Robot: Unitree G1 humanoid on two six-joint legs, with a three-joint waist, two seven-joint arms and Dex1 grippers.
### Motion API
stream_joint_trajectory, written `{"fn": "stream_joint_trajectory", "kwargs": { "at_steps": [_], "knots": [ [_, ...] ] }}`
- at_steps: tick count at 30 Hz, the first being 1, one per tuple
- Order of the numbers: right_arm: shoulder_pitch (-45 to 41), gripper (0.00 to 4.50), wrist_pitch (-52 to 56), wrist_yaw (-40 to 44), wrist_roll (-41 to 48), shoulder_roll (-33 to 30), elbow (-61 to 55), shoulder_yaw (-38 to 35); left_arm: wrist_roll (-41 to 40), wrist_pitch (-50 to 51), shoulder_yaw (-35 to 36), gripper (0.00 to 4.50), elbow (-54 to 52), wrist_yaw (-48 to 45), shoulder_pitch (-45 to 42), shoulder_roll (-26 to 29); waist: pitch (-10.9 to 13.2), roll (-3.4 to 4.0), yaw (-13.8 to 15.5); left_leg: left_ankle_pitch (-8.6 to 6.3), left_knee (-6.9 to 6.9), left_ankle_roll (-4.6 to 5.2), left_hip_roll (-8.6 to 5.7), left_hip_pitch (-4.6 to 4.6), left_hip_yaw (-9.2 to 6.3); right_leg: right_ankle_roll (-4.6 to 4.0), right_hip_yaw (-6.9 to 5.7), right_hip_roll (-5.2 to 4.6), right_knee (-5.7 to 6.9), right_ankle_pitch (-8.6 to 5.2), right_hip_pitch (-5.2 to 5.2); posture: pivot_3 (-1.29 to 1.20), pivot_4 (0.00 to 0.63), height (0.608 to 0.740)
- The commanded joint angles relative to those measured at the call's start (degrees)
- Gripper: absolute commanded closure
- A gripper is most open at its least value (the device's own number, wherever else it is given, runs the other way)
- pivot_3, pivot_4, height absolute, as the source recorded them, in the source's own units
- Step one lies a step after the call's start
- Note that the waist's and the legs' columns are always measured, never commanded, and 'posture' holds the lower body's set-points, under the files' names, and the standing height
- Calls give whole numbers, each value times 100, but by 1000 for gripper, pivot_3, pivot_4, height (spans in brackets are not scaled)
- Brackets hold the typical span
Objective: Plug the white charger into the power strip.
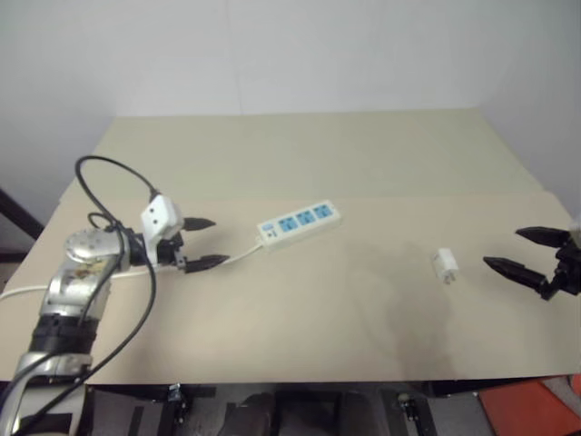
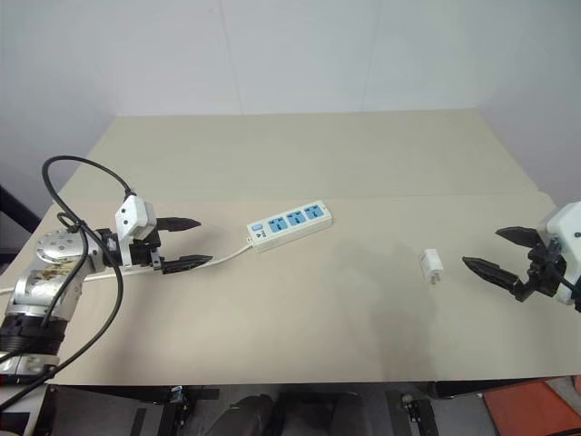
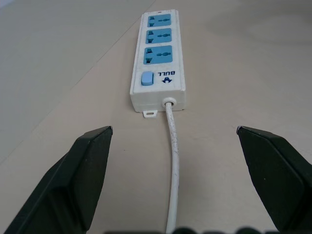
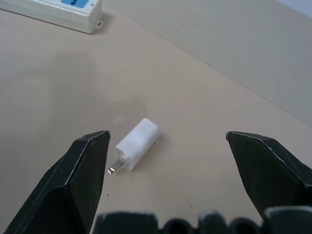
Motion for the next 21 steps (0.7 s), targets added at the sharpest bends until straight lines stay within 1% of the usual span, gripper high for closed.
{"fn": "stream_joint_trajectory", "kwargs": {
  "at_steps": [1,17,21],
  "knots": [
    [34,0,14,-9,61,-120,-162,-287,8,-85,56,24,-1,-25,-156,9,0,0,0,0,0,0,0,0,0,0,0,0,0,0,0,0,150,740],
    [211,0,53,-89,87,-85,-330,-343,81,-172,47,24,177,-92,-264,23,0,-1,-4,0,0,0,0,0,1,0,0,1,-1,0,0,0,150,740],
    [220,0,134,-158,76,-94,-401,-319,163,-369,35,24,604,-129,-455,-30,1,-1,-4,0,0,0,0,1,1,0,2,2,0,0,0,0,150,740]
  ]
}}
